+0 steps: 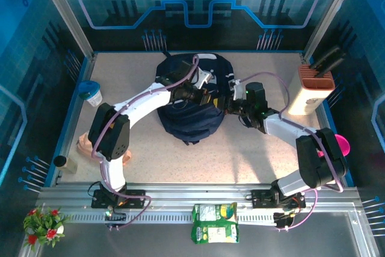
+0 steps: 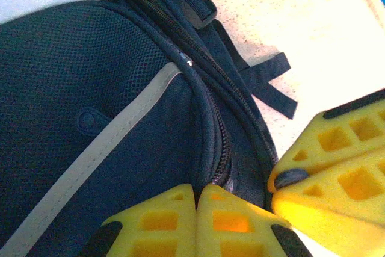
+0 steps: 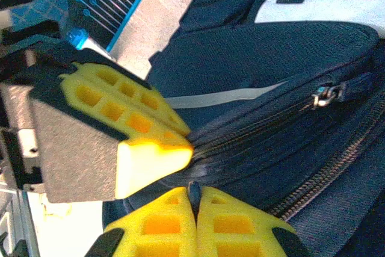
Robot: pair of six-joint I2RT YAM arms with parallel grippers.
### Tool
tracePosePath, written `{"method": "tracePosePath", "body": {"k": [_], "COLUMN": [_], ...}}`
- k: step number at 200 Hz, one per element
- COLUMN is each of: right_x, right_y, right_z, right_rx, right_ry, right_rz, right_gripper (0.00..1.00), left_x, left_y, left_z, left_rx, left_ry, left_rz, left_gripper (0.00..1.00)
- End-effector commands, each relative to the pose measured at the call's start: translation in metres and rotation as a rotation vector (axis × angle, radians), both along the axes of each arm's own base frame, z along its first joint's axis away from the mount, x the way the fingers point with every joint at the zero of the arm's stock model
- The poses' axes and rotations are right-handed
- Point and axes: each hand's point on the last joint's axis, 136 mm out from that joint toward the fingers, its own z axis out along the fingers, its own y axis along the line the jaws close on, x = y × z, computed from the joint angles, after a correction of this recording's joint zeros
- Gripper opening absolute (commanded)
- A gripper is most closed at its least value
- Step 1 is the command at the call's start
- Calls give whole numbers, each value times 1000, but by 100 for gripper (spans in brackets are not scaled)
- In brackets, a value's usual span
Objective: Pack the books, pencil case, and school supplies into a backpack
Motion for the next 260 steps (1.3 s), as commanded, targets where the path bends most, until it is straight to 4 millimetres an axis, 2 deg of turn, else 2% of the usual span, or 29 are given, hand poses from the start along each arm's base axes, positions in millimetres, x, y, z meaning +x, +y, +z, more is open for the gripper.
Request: {"method": "tracePosePath", "body": {"k": [1,30,54,87,130,173,211,225,260], "right_x": [-27,-42,-53,-52,-35,-16,-3,-1,13], "right_y": [26,41,51,42,4,-33,-32,-32,-28], "right_z": [22,7,2,6,21,19,28,19,12], "right_rx": [91,65,52,51,74,177,247,238,242], "right_ry": [-61,-73,-84,-95,-74,110,263,346,423], "right_rz": [130,163,195,146,-33,-199,-223,-243,-265], "right_gripper": [0,0,6,19,39,45,45,45,46], "left_x": [35,43,46,46,40,35,27,26,23], "left_y": [-1,-7,-9,-6,2,4,3,4,4], "left_z": [17,20,23,24,28,37,43,43,43], "left_rx": [-83,-121,-134,-126,-122,-132,-148,-151,-158], "left_ry": [-33,-31,-38,-47,-65,-87,-94,-95,-92], "left_rz": [74,80,82,81,83,74,60,60,59], "left_gripper": [5,5,4,4,4,4,5,5,5]}}
